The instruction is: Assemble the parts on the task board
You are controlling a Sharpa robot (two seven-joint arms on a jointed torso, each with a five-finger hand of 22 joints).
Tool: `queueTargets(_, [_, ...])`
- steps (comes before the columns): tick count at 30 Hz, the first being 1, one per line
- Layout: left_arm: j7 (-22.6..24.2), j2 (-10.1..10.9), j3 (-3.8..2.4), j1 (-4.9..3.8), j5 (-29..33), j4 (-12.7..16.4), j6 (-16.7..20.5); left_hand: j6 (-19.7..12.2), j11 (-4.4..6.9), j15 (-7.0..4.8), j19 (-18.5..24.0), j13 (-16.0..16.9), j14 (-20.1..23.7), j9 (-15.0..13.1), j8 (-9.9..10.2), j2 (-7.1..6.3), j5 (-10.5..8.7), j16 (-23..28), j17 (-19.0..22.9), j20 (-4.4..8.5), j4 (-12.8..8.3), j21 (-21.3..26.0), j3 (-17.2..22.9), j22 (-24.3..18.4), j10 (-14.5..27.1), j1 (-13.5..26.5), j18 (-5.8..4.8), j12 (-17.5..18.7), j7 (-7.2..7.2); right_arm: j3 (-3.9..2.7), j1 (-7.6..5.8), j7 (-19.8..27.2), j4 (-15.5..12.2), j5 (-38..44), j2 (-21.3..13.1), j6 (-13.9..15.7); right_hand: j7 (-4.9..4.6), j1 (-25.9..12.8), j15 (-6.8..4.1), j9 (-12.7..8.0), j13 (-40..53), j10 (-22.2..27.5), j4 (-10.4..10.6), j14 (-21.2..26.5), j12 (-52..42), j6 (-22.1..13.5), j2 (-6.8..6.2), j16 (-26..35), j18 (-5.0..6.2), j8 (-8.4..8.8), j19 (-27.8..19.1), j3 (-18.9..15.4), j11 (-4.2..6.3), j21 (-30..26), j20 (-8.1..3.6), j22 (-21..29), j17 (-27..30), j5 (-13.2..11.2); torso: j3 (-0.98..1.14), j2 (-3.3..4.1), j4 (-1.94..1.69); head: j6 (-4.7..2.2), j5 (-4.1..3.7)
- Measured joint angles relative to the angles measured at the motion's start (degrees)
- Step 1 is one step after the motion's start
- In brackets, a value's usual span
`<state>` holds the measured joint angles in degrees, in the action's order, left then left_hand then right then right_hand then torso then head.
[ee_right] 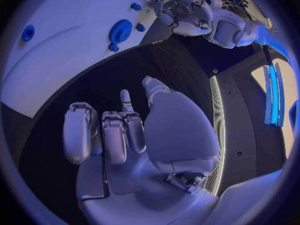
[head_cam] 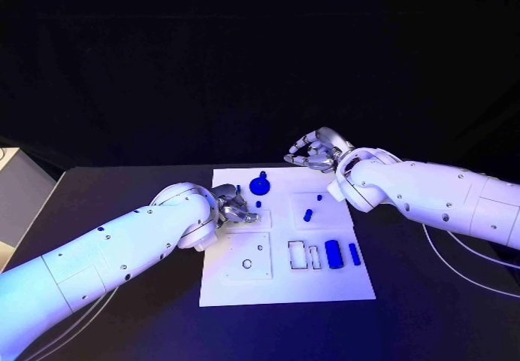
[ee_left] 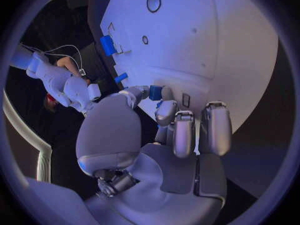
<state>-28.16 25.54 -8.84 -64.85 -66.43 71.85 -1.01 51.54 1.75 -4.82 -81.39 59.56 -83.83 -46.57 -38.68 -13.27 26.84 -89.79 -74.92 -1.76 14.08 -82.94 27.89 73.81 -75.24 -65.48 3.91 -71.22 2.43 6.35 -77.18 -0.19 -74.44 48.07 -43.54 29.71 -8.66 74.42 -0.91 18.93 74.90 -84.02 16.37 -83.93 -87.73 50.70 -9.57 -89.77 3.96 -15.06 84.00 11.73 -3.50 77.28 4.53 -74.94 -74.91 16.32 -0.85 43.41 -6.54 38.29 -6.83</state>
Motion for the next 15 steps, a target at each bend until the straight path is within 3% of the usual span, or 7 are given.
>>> queueTargets(4, [0.0, 0.0, 0.01, 0.02, 0.0, 0.0, 0.0, 0.3, 0.0, 0.0, 0.0, 0.3, 0.0, -0.1, 0.0, 0.19, -0.41, 0.0, 0.0, 0.0, 0.0, 0.0, -0.3, 0.1, 0.0, -0.2, 0.0, 0.0, -0.3, 0.0, 0.02, 0.0, 0.0, 0.0, 0.0, 0.0, 0.0, 0.0, 0.0, 0.0, 0.0, 0.0, 0.0, 0.0, 0.0, 0.0, 0.0, 0.0, 0.0, 0.0, 0.0, 0.0, 0.0, 0.0, 0.0, 0.0, 0.0, 0.0, 0.0, 0.0, 0.01, -0.04, 0.09])
queueTargets(6, [0.0, 0.1, 0.01, 0.02, 0.0, 0.1, 0.0, 0.3, 0.0, 0.0, 0.0, 0.3, 0.0, -0.4, -0.1, 0.65, -2.58, 0.0, 0.0, 0.0, 0.4, 0.0, -0.9, 0.2, 0.0, -1.6, 0.0, 0.0, -0.29, 0.0, 0.03, 0.0, 0.0, 0.0, 0.0, 0.0, 0.0, 0.0, 0.0, 0.0, 0.0, 0.0, 0.0, 0.0, 0.0, 0.0, 0.0, 0.0, 0.0, 0.0, 0.0, 0.0, 0.0, 0.0, 0.0, 0.0, 0.0, 0.0, 0.0, 0.0, 0.02, -0.05, 0.14])
queueTargets(10, [0.0, 0.2, -0.02, 0.0, -0.1, 0.2, 0.1, 0.4, -0.01, 0.0, 0.0, 0.4, 0.0, -0.5, -0.2, 1.73, -4.54, 0.0, 0.0, 0.0, 0.9, 0.0, -1.4, 0.2, 0.0, -3.1, 0.0, 0.0, -0.19, 0.0, 0.04, 0.0, 0.0, 0.0, -0.1, 0.0, 0.0, 0.0, 0.0, 0.0, 0.0, 0.0, 0.0, 0.0, 0.0, 0.0, 0.0, 0.0, 0.0, 0.0, 0.0, 0.0, 0.0, 0.0, 0.0, 0.0, 0.0, 0.0, -0.01, 0.0, 0.07, -0.08, 0.17])
queueTargets(11, [-0.1, 0.2, 0.04, 0.04, -0.1, 0.2, 0.1, 0.7, 0.0, 0.0, 0.0, 0.4, 0.0, -0.4, 0.0, 2.92, -4.65, 0.0, 0.0, 0.0, 0.8, 0.0, -1.3, 0.2, 0.0, -4.4, 0.0, 0.0, -0.52, 0.0, 0.05, 0.0, 0.0, 0.0, -0.1, 0.0, 0.0, 0.0, 0.0, 0.0, 0.0, 0.0, 0.0, 0.0, 0.0, 0.0, 0.01, 0.0, 0.0, 0.0, 0.0, 0.0, 0.0, 0.0, 0.0, 0.0, 0.0, 0.2, -0.01, 0.01, 0.08, -0.08, 0.17])
queueTargets(15, [-0.1, 0.3, 0.07, 0.11, 0.0, 0.4, 0.1, 0.4, 0.0, 0.0, 0.0, 0.1, 0.0, -0.5, -0.1, 3.27, -4.67, 0.0, 0.0, 0.0, 0.8, 0.0, -1.3, 0.2, 0.0, -4.8, 0.0, 0.0, -0.27, 0.0, 0.08, 0.0, 0.0, 0.0, -0.1, 0.0, 0.0, -0.2, 0.0, 0.0, 0.0, 0.0, 0.0, 0.0, 0.0, 0.0, 0.17, 0.0, 0.0, 0.0, 0.0, 0.0, 0.0, 0.0, 0.0, 0.0, 0.0, 0.2, -0.03, 0.01, 0.08, -0.08, 0.09])
